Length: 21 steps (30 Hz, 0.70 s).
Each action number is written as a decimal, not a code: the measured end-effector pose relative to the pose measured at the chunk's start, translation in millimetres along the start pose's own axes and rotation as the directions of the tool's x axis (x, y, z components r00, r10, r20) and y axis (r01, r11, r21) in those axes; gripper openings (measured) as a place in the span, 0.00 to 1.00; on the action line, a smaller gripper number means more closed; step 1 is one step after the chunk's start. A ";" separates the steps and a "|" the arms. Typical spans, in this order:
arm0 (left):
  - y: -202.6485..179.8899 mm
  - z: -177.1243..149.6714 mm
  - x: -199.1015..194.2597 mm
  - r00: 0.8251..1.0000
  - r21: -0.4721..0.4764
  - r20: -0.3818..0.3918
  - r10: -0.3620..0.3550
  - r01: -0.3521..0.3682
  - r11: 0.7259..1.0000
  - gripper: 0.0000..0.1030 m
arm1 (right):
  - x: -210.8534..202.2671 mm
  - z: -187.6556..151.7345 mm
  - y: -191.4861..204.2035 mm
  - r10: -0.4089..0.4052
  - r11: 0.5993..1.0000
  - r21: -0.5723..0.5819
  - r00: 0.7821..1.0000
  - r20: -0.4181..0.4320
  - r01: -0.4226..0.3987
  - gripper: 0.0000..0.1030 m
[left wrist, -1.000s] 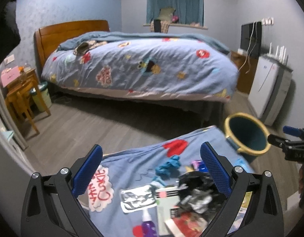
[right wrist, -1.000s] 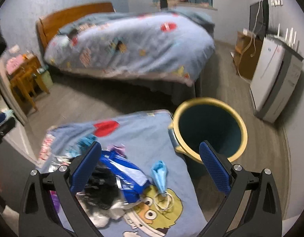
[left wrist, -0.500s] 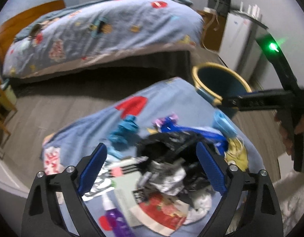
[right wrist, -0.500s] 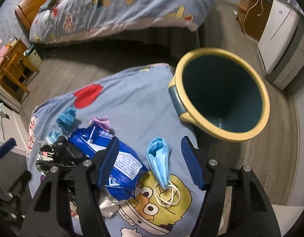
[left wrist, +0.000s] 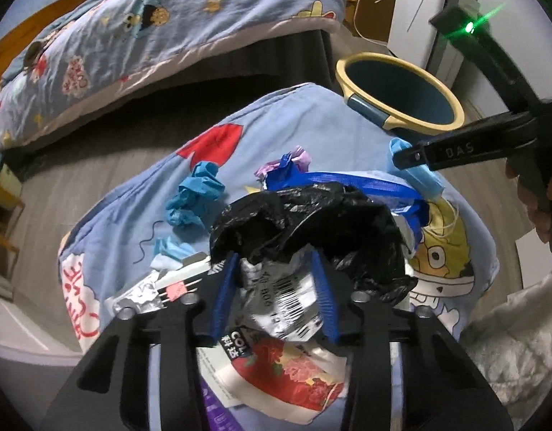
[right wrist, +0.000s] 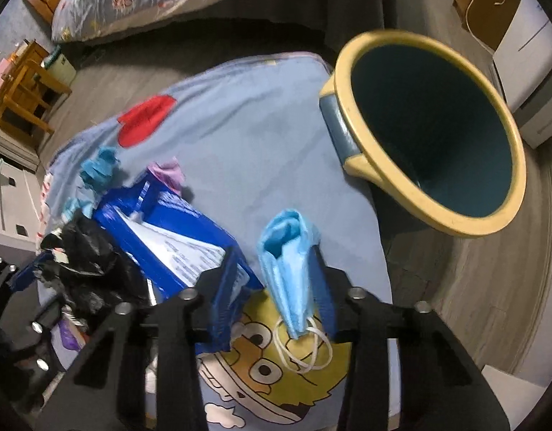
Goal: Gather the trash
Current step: 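Grasp the black bag and foil with left tool while right tool grasps blue mask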
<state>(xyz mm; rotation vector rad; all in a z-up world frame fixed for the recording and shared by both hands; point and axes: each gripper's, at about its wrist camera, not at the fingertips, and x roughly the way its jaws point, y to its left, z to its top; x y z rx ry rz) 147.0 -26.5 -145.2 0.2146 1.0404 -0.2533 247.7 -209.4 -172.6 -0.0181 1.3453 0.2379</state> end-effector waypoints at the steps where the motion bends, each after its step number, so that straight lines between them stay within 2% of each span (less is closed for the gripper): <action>1: 1.1 -0.4 -1.0 1.000 -0.004 0.001 -0.004 0.004 1.000 0.34 | 4.0 -0.5 -1.0 0.005 1.000 0.004 1.000 -0.015 -0.005 0.30; 3: 4.0 -0.6 -3.7 1.000 -0.014 0.004 -0.005 0.005 1.000 0.31 | 6.8 -0.2 -2.3 0.016 1.000 0.011 1.000 -0.021 -0.016 0.13; 5: 6.3 0.0 -8.3 1.000 -0.029 0.014 -0.010 0.010 1.000 0.30 | 3.7 -0.2 -3.2 0.019 1.000 0.017 1.000 -0.007 -0.019 0.09; 8: 8.9 1.7 -20.5 0.999 -0.052 0.045 -0.014 0.016 0.999 0.28 | -10.8 0.6 -3.9 0.075 0.996 0.054 0.997 0.032 -0.077 0.08; 13: 9.9 6.6 -48.8 0.993 -0.056 0.118 0.013 -0.006 0.998 0.28 | -43.2 1.4 0.1 0.086 0.995 0.045 0.990 0.115 -0.092 0.08; 18: 7.5 14.7 -79.7 0.978 -0.047 0.204 0.045 -0.036 0.998 0.28 | -81.4 5.7 0.4 0.122 0.991 0.036 0.968 0.217 -0.132 0.08; 21: 6.7 23.3 -95.8 0.967 -0.073 0.251 0.034 -0.016 0.997 0.28 | -104.0 9.4 -1.8 0.130 0.989 0.027 0.950 0.285 -0.143 0.08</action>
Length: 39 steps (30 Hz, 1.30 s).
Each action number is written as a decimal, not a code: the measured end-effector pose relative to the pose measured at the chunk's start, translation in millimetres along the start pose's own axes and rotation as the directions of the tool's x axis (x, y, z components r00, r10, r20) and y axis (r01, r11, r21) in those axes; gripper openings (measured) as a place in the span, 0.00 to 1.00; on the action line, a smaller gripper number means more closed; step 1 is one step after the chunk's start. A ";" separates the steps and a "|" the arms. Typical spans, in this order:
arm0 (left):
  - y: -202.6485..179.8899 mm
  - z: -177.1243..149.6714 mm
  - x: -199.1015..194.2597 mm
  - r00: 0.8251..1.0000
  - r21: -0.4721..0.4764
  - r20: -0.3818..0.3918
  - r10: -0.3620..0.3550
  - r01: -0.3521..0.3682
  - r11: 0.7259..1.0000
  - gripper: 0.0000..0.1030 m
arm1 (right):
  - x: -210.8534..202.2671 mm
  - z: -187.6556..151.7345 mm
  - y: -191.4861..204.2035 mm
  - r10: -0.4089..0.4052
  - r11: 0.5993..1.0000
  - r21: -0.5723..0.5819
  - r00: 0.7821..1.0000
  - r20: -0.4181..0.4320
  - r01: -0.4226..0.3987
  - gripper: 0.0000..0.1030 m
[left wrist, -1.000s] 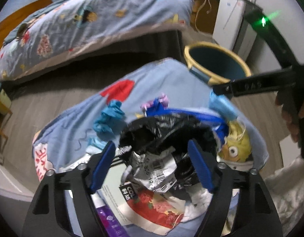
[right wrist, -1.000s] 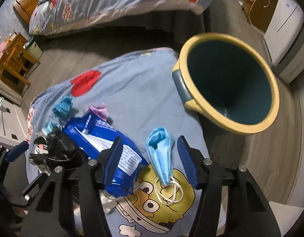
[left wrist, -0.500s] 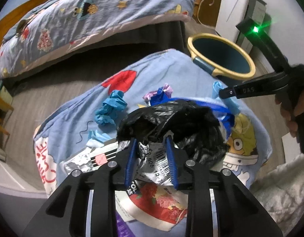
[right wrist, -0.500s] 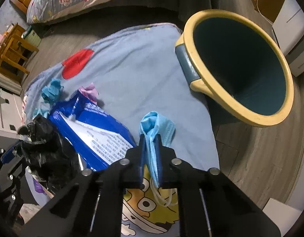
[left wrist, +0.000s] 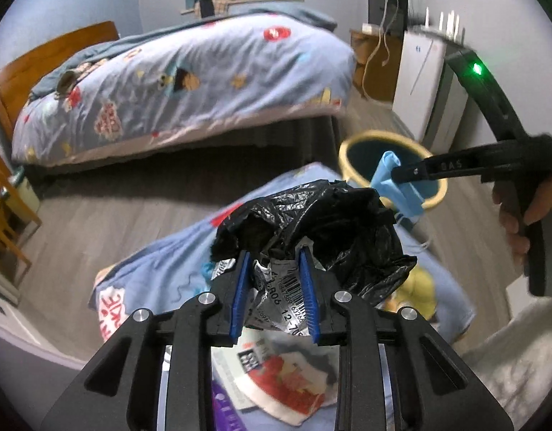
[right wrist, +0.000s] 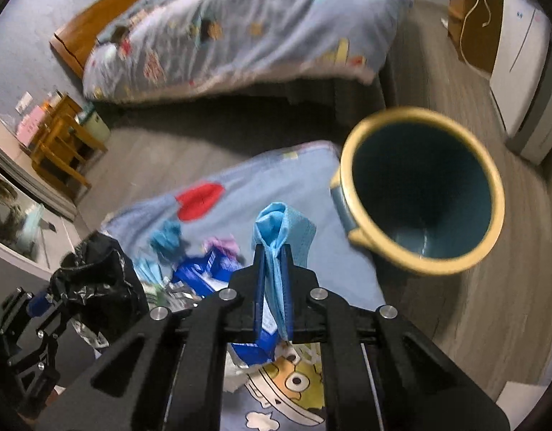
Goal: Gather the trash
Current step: 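Grasp the black bag and foil with left tool while right tool grasps blue mask, then carry both items over the teal bin and open both tools to drop them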
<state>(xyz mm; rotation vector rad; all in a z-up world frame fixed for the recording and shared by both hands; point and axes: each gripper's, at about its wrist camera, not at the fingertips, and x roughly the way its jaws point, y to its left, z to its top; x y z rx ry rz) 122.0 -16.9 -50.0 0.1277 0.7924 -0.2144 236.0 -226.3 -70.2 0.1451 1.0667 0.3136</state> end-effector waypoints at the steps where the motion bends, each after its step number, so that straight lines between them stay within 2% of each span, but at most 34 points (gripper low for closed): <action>1: -1.5 4.5 -2.5 1.000 0.001 0.011 0.002 -0.002 1.000 0.28 | -7.1 4.2 -2.4 0.003 1.000 0.002 1.000 0.024 -0.003 0.08; 7: -18.3 33.7 -7.5 0.998 0.037 0.056 0.003 -0.005 0.999 0.28 | -37.8 24.7 -26.5 -0.017 0.999 0.031 0.991 0.131 0.013 0.08; 15: -61.2 81.3 13.6 0.995 0.103 0.080 -0.064 0.056 0.993 0.28 | -49.5 49.1 -88.8 -0.058 0.986 0.162 0.976 0.207 0.025 0.08; 20: -94.7 103.8 40.3 0.994 0.166 0.066 -0.088 0.076 0.983 0.28 | -39.0 53.8 -134.1 -0.077 0.964 0.264 0.977 0.201 0.022 0.08; 27: -118.7 121.3 109.5 0.996 0.169 -0.031 -0.087 0.091 0.981 0.28 | -15.8 53.0 -185.9 -0.098 0.924 0.383 0.977 0.191 0.018 0.08; 34: -138.6 122.5 172.0 0.991 0.160 -0.106 -0.081 0.097 0.982 0.28 | 6.6 41.4 -217.6 -0.102 0.888 0.459 0.983 0.150 0.022 0.08; 39: -153.6 119.5 198.0 0.988 0.154 -0.118 -0.097 0.114 0.981 0.29 | 15.7 33.3 -236.3 -0.108 0.854 0.519 0.986 0.129 0.026 0.08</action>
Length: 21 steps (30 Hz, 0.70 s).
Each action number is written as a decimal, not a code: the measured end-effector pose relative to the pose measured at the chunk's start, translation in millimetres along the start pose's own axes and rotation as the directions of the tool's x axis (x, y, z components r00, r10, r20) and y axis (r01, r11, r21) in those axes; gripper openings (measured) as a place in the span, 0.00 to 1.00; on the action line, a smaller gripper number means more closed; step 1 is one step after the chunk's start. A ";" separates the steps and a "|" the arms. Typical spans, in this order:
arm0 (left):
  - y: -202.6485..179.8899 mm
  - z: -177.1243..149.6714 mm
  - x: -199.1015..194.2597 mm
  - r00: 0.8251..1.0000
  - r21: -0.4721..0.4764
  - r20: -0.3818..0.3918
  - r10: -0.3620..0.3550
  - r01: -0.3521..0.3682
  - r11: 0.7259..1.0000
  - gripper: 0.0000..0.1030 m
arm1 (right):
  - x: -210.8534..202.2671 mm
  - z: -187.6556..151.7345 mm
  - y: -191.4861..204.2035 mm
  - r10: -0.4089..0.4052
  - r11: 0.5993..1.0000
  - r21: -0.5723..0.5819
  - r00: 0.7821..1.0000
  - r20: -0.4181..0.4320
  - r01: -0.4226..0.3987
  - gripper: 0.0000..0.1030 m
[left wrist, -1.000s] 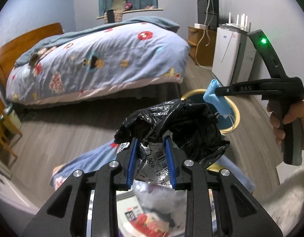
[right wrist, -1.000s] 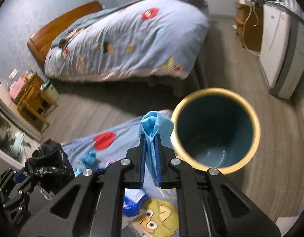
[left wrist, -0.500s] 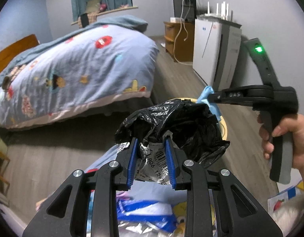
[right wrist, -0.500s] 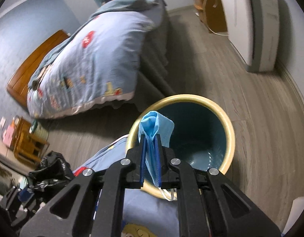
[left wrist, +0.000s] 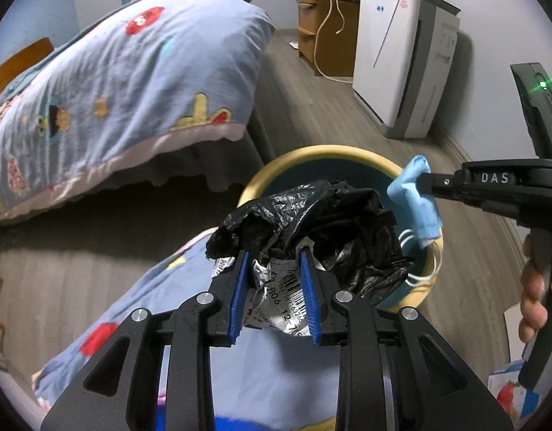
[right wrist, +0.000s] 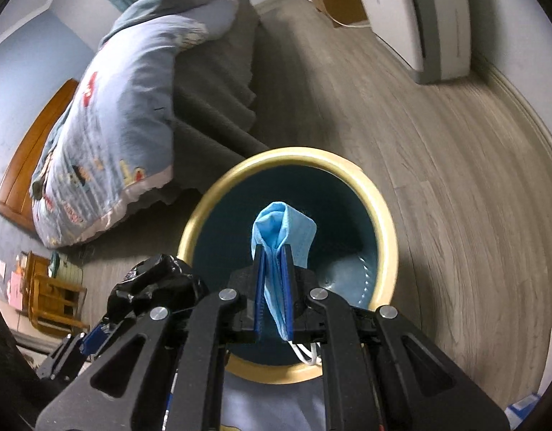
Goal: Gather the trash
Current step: 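Carry both items over the teal bin and open both tools to drop them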
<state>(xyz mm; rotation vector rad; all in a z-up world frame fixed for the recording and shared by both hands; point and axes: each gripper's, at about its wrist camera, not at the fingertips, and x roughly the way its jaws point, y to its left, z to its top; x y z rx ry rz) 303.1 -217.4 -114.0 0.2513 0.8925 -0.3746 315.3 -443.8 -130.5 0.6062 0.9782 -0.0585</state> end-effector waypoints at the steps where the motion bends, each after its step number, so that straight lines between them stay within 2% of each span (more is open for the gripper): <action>1: -1.9 0.3 3.1 1.000 0.002 -0.002 -0.004 0.004 1.000 0.30 | 1.3 0.4 -2.4 -0.004 1.000 0.011 1.000 0.000 0.004 0.09; 4: -8.8 -0.7 8.2 1.000 0.009 -0.003 -0.013 0.013 1.000 0.38 | 2.2 0.5 -4.1 -0.020 1.000 0.020 1.000 -0.001 0.020 0.13; 6: -11.0 -1.9 8.5 1.000 0.015 0.001 -0.014 0.014 1.000 0.43 | 1.4 1.2 -2.4 -0.018 1.000 0.017 1.000 0.009 0.018 0.24; 8: -11.8 -3.5 7.7 1.000 0.017 0.000 -0.013 0.013 1.000 0.47 | -1.0 1.7 -3.0 -0.012 1.000 0.015 1.000 0.019 0.012 0.29; 10: -11.0 -4.7 6.1 1.000 0.017 0.002 -0.015 0.015 1.000 0.48 | -2.1 1.8 -1.4 -0.009 1.000 0.013 1.000 0.021 0.009 0.30; 14: -7.8 -9.3 -2.7 1.000 0.024 0.014 0.003 -0.004 1.000 0.55 | -4.6 2.2 -0.3 -0.011 1.000 0.011 1.000 0.023 0.010 0.44; 16: -5.0 -12.3 -9.1 1.000 0.025 0.019 0.011 -0.012 1.000 0.58 | -6.7 2.4 1.3 -0.013 1.000 0.003 1.000 0.026 0.013 0.44; 17: -3.9 -13.5 -12.9 1.000 0.025 0.023 0.016 -0.017 1.000 0.59 | -8.3 2.5 2.7 -0.013 1.000 -0.002 0.999 0.029 0.014 0.48; 18: -2.0 -14.5 -17.6 0.999 0.024 0.030 0.020 -0.021 0.999 0.64 | -10.6 2.8 4.5 -0.012 1.000 -0.007 0.999 0.035 0.012 0.56; 21: 3.5 -16.5 -33.4 0.997 0.021 0.060 0.038 -0.040 0.999 0.78 | -17.3 3.0 11.1 -0.013 1.000 -0.024 0.998 0.054 0.014 0.71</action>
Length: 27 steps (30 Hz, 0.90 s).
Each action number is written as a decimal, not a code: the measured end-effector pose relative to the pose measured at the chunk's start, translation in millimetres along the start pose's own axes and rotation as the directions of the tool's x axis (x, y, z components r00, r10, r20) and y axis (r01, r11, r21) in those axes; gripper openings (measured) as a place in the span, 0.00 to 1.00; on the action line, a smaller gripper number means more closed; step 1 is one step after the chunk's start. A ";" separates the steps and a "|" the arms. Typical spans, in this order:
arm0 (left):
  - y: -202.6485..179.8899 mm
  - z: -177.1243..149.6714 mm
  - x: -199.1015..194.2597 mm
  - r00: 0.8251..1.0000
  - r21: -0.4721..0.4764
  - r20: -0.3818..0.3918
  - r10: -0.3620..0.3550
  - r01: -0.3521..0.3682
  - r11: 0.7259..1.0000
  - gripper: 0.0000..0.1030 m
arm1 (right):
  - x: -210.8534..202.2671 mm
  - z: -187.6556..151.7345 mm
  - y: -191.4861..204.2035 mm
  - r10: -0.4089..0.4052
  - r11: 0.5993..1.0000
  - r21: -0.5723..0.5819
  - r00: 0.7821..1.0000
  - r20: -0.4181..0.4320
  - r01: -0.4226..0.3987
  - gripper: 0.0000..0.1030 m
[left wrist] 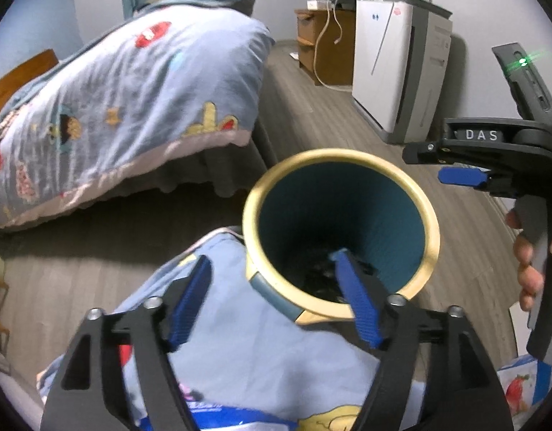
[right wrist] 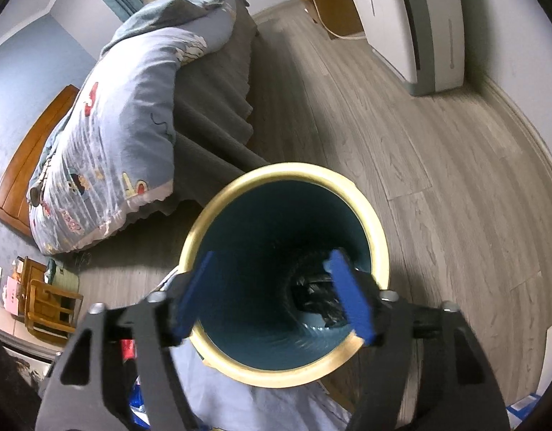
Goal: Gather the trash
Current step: 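Carry both items over the teal bin and open both tools to drop them, then move both tools back over the remaining trash on the bed cover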
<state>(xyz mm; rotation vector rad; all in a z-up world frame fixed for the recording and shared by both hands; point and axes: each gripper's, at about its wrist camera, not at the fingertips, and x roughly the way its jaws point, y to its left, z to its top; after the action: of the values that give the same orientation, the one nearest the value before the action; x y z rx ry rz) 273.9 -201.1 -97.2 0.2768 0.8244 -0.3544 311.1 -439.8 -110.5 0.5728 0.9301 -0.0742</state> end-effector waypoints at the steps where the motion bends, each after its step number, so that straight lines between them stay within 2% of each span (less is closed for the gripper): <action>1: 2.6 -1.3 -7.1 1.000 -0.005 0.013 0.007 -0.007 1.000 0.83 | -2.4 0.0 3.9 -0.002 1.000 -0.012 1.000 0.006 0.002 0.75; 3: 7.3 -4.0 -19.9 0.999 -0.017 0.031 0.018 -0.017 1.000 0.89 | -8.2 -0.9 12.8 -0.002 0.999 -0.040 1.000 0.023 0.003 0.88; 5: 12.1 -8.1 -32.6 0.998 -0.024 0.044 0.033 -0.032 0.999 0.90 | -13.7 -3.2 22.8 -0.019 0.997 -0.072 0.999 0.040 0.021 0.93; 12: 37.9 -23.9 -78.5 0.994 -0.060 0.071 0.083 -0.079 0.995 0.92 | -33.7 -24.9 65.9 -0.042 0.972 -0.226 0.997 0.071 0.057 0.94; 19: 78.9 -47.9 -135.4 0.982 -0.092 0.111 0.151 -0.141 0.986 0.92 | -66.3 -50.8 107.3 0.035 0.953 -0.303 0.995 0.095 -0.004 0.94; 27: 140.9 -89.7 -183.1 0.964 -0.205 0.110 0.241 -0.215 0.955 0.93 | -90.2 -89.4 147.3 0.083 0.919 -0.393 0.992 0.094 -0.039 0.94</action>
<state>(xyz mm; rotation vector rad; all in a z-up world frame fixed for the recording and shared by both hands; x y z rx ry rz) 157.6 -3.6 -3.0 0.1646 0.6797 -0.0738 235.0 -286.6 -17.9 0.2224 0.7913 0.1348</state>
